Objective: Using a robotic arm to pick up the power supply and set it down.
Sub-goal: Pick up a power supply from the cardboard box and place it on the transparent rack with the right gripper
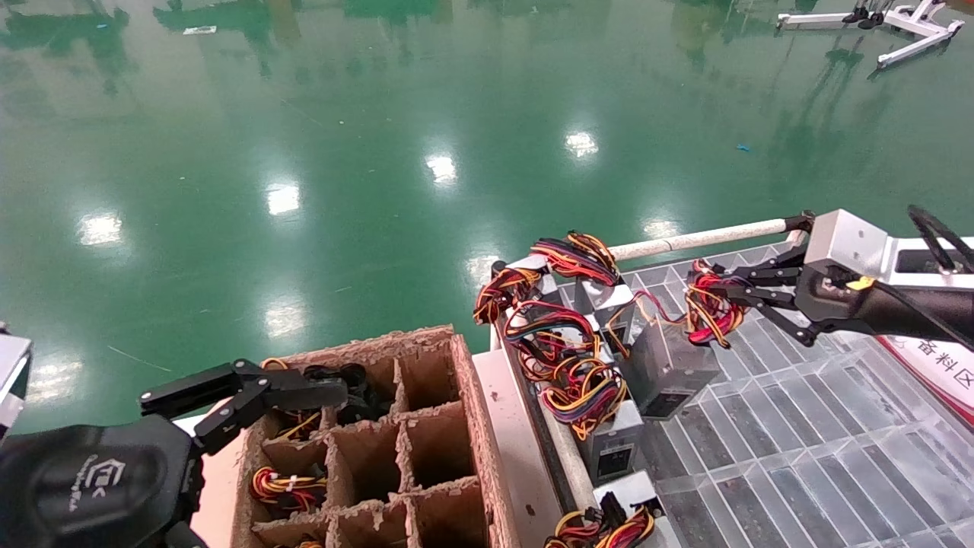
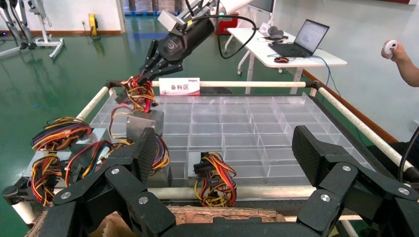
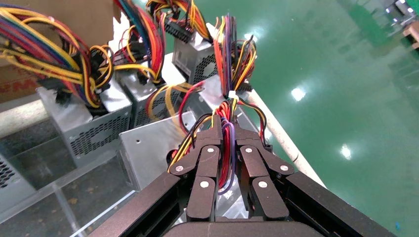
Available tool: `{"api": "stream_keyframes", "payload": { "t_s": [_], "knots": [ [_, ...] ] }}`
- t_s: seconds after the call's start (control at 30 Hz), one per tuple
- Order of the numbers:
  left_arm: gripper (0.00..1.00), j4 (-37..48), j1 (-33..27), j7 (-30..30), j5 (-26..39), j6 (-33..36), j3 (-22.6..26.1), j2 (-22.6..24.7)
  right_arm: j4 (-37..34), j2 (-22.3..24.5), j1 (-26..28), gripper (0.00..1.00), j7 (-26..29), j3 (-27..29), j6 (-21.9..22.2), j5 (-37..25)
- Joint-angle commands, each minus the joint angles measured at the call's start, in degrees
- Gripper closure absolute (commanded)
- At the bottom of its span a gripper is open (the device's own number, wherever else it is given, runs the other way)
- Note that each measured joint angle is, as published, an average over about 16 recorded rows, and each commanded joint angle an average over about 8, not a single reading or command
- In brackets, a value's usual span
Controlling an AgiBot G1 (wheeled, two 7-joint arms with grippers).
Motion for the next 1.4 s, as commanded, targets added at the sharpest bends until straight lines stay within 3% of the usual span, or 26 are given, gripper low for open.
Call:
{"api": "stream_keyframes", "payload": {
  "t_s": [0.03, 0.27, 0.83, 0.9, 1.1, 1.17, 1.4],
  "knots": [
    [0.0, 0.0, 0.0, 0.0, 0.0, 0.0, 0.0, 0.0, -0.05, 0.25, -0.04, 1.0, 0.01, -0.11, -0.09, -0.15],
    [0.0, 0.0, 0.0, 0.0, 0.0, 0.0, 0.01, 0.0, 0.35, -2.15, -0.2, 1.0, 0.42, -0.23, 1.09, -0.33],
    [0.0, 0.0, 0.0, 0.01, -0.01, -0.01, 0.02, -0.01, -0.18, -8.45, -1.81, 1.0, 1.58, 0.19, 9.82, 0.26],
    [0.0, 0.0, 0.0, 0.01, -0.01, -0.01, 0.02, -0.01, -0.26, -8.8, -2.03, 0.91, 1.8, 0.18, 10.04, 0.25],
    [0.0, 0.0, -0.01, 0.01, -0.01, -0.01, 0.02, -0.01, -0.31, -9.15, -2.03, 0.16, 2.62, 0.28, 9.87, 0.39],
    [0.0, 0.0, 0.0, 0.01, -0.02, -0.01, 0.02, -0.01, -0.3, -9.17, -1.94, 0.01, 2.92, 0.35, 9.68, 0.49],
    [0.0, 0.02, 0.01, 0.01, -0.03, -0.02, 0.02, -0.01, -0.46, -9.19, -1.82, 0.0, 3.68, 0.56, 9.26, 0.87]
  ]
}}
